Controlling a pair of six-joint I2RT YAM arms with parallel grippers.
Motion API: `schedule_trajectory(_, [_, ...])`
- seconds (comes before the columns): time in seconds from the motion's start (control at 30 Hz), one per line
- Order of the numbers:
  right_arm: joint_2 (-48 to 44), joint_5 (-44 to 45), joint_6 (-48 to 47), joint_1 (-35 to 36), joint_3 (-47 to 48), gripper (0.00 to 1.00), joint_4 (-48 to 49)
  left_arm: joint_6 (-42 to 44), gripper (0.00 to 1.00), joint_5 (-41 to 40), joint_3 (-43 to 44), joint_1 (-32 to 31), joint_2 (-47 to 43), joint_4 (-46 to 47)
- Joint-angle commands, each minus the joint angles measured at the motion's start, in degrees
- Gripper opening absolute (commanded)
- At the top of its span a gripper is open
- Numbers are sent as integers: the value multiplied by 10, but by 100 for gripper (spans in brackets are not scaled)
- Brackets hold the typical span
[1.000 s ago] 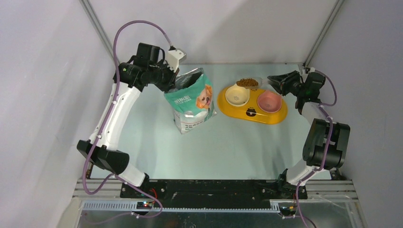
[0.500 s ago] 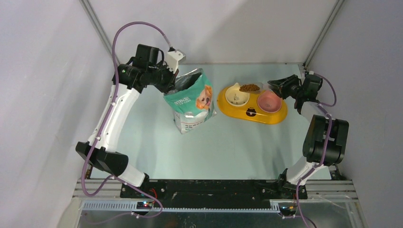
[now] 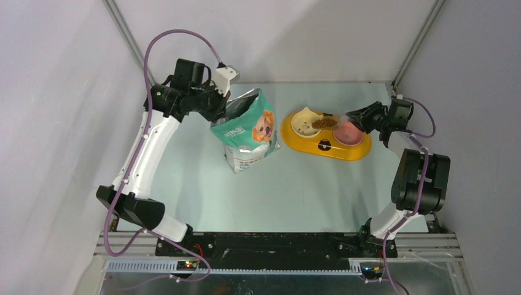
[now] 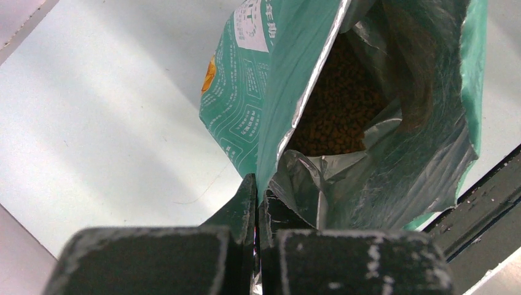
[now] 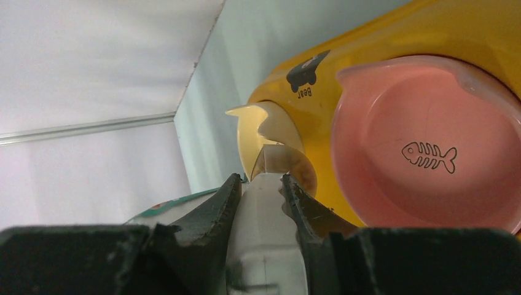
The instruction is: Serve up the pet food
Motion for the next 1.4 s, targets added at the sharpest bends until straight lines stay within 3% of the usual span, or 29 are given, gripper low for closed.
schedule_trajectory(0.0, [-19, 21, -39, 11, 26, 0, -10, -7, 0, 2, -1, 9, -33, -25])
schedule_trajectory(0.73, [-62, 143, -270, 99, 105, 0, -144, 0, 0, 15, -24, 9, -54, -17])
schedule_trajectory(1.37, [-22, 202, -367, 190, 170, 0, -144, -2, 0, 16, -27, 9, -62, -19])
